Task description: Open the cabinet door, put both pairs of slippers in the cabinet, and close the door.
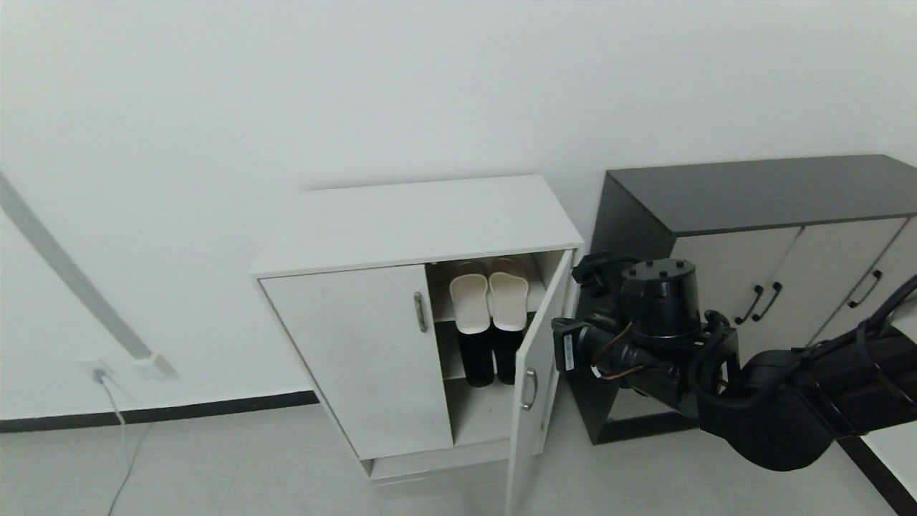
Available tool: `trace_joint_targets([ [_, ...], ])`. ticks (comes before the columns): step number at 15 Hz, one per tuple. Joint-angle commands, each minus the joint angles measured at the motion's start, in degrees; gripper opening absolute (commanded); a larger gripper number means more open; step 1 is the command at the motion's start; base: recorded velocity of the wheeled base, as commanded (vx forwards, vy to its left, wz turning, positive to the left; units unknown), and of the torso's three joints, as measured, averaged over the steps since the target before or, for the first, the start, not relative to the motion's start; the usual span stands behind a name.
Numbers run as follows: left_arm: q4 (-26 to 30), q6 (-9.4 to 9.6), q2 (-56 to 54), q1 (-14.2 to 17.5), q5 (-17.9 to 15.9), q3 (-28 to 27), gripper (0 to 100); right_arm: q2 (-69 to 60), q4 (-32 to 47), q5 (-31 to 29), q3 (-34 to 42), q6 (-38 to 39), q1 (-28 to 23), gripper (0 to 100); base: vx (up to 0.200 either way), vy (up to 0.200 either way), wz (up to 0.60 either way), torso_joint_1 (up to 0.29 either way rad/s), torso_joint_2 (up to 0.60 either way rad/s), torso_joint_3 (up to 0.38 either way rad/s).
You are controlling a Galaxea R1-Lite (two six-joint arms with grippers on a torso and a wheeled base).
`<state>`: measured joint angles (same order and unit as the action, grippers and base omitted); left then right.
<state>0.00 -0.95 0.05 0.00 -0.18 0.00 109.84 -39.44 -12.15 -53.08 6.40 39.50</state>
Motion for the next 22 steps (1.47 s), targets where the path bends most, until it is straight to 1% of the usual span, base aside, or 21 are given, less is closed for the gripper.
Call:
trace_joint_targets([
  [1, 0.0, -0.02, 0.0, 0.0, 0.0, 0.0, 0, -0.5, 0.0, 0.0, 0.2, 0.0, 0.0, 0, 0.000, 0.000, 0.00, 0.000, 0.00, 0.000],
  [4, 0.0, -0.02, 0.0, 0.0, 0.0, 0.0, 0, -0.7, -2.1, 1.6, 1.0, -1.2, 0.0, 0, 0.000, 0.000, 0.00, 0.000, 0.00, 0.000],
  [7, 0.0, -0.02, 0.0, 0.0, 0.0, 0.0, 0, -1.5, -2.5, 1.3, 1.9, -2.4, -0.3, 0, 0.000, 0.000, 0.00, 0.000, 0.00, 0.000],
  [13, 0.0, -0.02, 0.0, 0.0, 0.0, 0.0, 0, -7.9, 0.1, 1.1, 8.7, -3.6, -0.9, 0, 0.000, 0.000, 0.00, 0.000, 0.00, 0.000],
  [14, 0.0, -0.02, 0.0, 0.0, 0.0, 0.0, 0, -8.2, 0.0, 1.1, 11.3, -3.6, -1.0, 0, 0.000, 0.000, 0.00, 0.000, 0.00, 0.000],
  [17, 0.0, -0.02, 0.0, 0.0, 0.0, 0.0, 0, -7.7, -0.1, 1.3, 13.4, -3.2, -1.1, 0, 0.000, 0.000, 0.00, 0.000, 0.00, 0.000],
  [20, 0.0, -0.02, 0.0, 0.0, 0.0, 0.0, 0, -5.3, -0.5, 1.6, 13.5, -2.5, -1.1, 0, 0.000, 0.000, 0.00, 0.000, 0.00, 0.000],
  [22, 0.0, -0.02, 0.0, 0.0, 0.0, 0.0, 0, -3.1, -2.0, 1.6, 13.4, -2.4, -1.2, 0, 0.000, 0.000, 0.00, 0.000, 0.00, 0.000],
])
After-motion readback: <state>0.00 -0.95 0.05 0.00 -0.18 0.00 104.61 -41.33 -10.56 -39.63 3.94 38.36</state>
